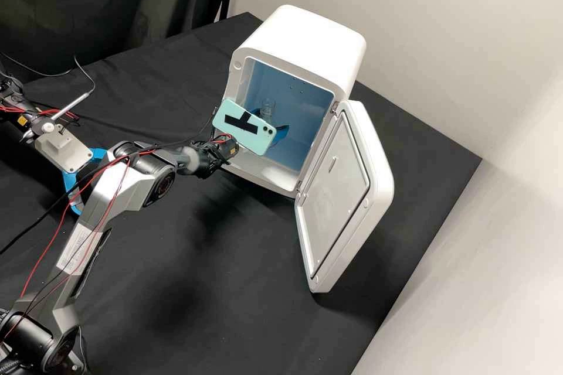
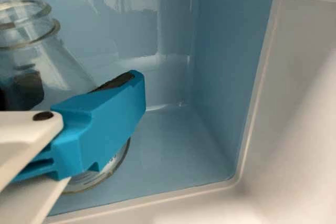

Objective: Place the flask in the incubator

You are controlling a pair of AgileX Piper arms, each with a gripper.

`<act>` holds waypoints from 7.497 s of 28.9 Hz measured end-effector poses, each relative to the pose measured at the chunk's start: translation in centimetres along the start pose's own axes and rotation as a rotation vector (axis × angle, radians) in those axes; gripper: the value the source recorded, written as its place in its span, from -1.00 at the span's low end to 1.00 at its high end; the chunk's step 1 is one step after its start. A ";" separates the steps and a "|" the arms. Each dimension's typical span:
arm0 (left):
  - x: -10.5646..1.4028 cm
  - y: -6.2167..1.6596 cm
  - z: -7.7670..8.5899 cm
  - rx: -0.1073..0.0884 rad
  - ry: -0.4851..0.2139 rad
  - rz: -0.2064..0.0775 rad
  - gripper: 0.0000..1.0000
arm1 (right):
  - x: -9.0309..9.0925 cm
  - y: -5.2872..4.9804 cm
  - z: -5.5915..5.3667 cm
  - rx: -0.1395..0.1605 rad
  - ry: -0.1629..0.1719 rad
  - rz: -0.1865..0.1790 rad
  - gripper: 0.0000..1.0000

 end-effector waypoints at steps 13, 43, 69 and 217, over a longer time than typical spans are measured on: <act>0.0 -0.02 0.0 0.001 -0.001 -0.002 1.00 | 0.1 -0.8 0.8 -0.003 -0.015 -0.015 -1.00; 0.0 -0.02 0.0 0.000 0.000 -0.002 1.00 | 0.1 -1.7 1.6 -0.011 -0.026 -0.024 -1.00; 0.0 -0.02 0.0 0.013 0.001 -0.002 1.00 | 0.7 -1.6 2.9 -0.020 -0.026 0.006 -1.00; -3.1 2.92 -6.6 -0.052 0.237 0.120 1.00 | 0.7 -3.2 5.1 -0.018 -0.089 -0.050 1.00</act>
